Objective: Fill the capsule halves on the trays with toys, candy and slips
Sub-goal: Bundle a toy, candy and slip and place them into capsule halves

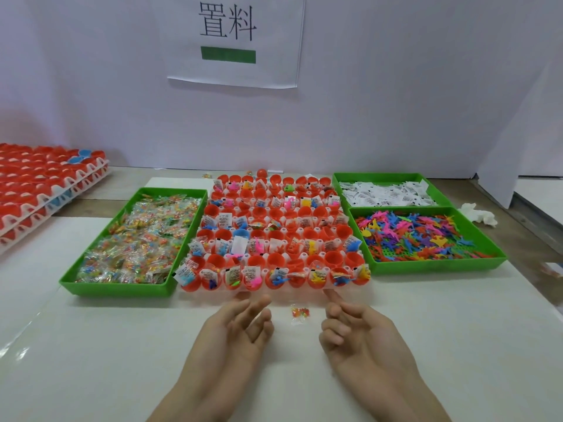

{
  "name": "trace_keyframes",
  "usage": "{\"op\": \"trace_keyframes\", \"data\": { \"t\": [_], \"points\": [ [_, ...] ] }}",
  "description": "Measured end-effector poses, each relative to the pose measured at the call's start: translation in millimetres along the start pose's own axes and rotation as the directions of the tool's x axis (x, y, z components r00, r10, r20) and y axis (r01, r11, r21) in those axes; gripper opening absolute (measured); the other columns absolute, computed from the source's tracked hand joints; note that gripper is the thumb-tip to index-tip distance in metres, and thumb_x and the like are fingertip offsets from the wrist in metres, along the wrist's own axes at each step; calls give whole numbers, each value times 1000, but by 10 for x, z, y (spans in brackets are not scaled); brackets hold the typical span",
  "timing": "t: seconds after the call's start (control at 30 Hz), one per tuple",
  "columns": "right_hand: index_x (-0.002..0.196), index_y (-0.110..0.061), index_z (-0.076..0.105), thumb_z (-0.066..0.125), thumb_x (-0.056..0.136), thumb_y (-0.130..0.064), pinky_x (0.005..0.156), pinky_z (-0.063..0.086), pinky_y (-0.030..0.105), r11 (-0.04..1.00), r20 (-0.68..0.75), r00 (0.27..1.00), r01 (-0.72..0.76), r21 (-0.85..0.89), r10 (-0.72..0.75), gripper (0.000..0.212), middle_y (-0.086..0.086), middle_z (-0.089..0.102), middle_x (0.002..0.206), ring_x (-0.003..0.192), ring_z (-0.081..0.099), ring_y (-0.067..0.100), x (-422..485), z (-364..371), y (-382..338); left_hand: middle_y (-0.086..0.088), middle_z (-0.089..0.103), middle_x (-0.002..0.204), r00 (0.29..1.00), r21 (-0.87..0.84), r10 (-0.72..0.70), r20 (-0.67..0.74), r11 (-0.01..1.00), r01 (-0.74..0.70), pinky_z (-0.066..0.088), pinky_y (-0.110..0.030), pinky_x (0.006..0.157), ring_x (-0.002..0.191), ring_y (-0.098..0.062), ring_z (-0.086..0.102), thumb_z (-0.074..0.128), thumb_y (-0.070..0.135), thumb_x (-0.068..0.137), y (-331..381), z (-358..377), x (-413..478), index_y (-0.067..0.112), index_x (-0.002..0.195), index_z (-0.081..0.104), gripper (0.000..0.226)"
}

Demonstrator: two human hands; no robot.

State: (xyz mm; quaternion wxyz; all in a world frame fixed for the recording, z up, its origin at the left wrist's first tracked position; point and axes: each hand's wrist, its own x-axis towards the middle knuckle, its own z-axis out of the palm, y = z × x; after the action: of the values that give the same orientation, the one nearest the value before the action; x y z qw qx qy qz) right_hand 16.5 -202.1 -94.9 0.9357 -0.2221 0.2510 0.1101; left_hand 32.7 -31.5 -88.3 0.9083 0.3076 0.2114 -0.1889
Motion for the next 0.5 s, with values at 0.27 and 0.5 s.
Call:
{"op": "trace_keyframes", "data": {
  "t": [0.27,0.5],
  "points": [
    [114,-2,56,47,83,-6,39,39,22,998,30,999,-13,-64,15,32,12,58,76,48,38,14,-94,-48,-50,-11,70,75,1000,-55,24,-20,998,-25,56,-25,47,50,-17,62,59,6,74,-76,-23,-1,10,121,54,48],
    [122,-5,55,41,97,-5,61,47,26,894,-160,885,407,-189,-437,29,9,58,80,70,53,19,-138,-245,-258,-10,70,75,999,-34,41,-28,999,-42,55,-26,47,51,-16,61,54,4,87,-59,-56,5,10,114,58,28]
  ]
}}
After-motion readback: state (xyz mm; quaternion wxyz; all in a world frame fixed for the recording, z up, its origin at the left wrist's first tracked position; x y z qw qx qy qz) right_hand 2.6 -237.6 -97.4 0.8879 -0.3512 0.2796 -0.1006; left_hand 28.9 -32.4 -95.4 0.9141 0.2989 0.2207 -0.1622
